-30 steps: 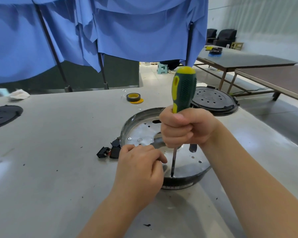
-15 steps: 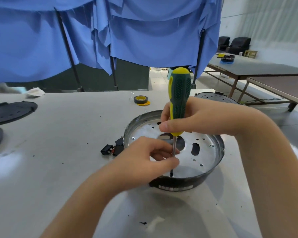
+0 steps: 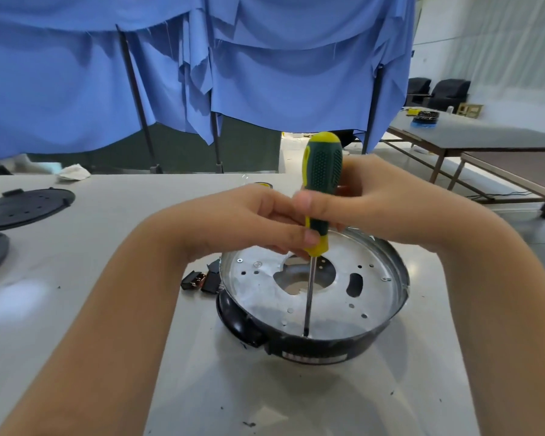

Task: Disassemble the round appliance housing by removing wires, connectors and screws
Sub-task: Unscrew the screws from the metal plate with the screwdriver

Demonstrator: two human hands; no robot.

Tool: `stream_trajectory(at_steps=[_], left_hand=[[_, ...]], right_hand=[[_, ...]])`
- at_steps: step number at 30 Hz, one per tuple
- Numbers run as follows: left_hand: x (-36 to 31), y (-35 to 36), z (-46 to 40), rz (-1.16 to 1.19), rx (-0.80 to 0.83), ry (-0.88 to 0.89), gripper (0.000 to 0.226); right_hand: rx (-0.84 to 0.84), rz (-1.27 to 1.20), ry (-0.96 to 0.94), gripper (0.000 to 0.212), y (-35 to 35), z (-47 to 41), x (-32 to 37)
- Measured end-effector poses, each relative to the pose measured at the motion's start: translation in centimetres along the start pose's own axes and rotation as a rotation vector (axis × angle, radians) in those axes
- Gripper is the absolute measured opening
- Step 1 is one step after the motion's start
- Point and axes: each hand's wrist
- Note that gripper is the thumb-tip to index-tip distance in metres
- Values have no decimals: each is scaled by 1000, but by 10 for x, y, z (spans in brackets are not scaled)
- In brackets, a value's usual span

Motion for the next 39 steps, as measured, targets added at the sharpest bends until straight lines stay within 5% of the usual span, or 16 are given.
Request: stream_trajectory(at_steps=[5,14,25,31,39], left_hand=[[9,7,-5,184,-34,21,31],[4,10,-3,113,-122,46,33],[-5,11,0,44,-153,76,44],[-9,17,-1,-33,-211,95,37],[-1,12,4,171,-1,57,32]], right_hand=[[-204,34,-31,50,5,-3,2],[-430,-115,-56,45,5,-2,3],[-194,-366,-99,29,-6,2,0],[55,-604,-84,40,-14,4,-6],[81,-645,-67,44,-18,5,-14]])
Point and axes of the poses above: each hand's wrist, its own z-axis away from the middle knuckle, its own y-axis out of the palm, x = y × z, and after that the axes turned 11 degrees about -x, right-handed
